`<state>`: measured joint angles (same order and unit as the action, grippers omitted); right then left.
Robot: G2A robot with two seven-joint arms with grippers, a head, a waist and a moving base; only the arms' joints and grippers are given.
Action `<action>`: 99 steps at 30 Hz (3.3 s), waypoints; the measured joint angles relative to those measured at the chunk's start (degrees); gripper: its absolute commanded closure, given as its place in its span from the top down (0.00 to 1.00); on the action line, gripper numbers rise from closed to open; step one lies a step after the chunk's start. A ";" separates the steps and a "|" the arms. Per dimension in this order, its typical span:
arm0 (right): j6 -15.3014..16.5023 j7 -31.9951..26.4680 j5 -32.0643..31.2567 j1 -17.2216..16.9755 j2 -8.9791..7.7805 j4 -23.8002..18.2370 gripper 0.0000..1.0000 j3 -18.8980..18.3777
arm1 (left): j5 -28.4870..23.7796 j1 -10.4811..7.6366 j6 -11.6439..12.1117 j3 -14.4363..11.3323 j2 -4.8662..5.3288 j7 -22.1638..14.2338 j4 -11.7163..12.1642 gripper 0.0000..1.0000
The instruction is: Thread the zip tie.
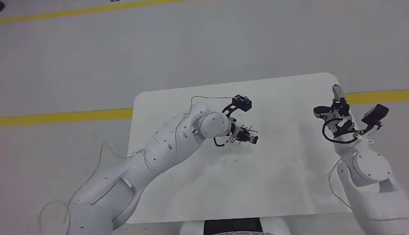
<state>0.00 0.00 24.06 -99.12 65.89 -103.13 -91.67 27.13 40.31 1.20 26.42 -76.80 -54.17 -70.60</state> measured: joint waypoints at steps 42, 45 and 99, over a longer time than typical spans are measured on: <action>0.00 0.00 0.00 0.00 0.00 0.00 1.00 0.00 | 7.10 -5.14 -6.50 -7.13 -5.64 -7.64 4.51 0.27; 0.00 0.00 0.00 0.00 0.00 0.00 1.00 0.00 | 7.12 -5.19 -6.12 -7.61 -6.23 -7.67 5.44 0.26; 0.00 0.00 0.00 0.00 0.00 0.00 1.00 0.00 | 11.60 -7.05 -5.04 -11.18 -13.97 -7.94 18.77 0.13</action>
<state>0.00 0.00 24.06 -99.12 65.89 -103.13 -91.67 38.73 33.25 -3.85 15.24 -90.77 -62.11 -51.83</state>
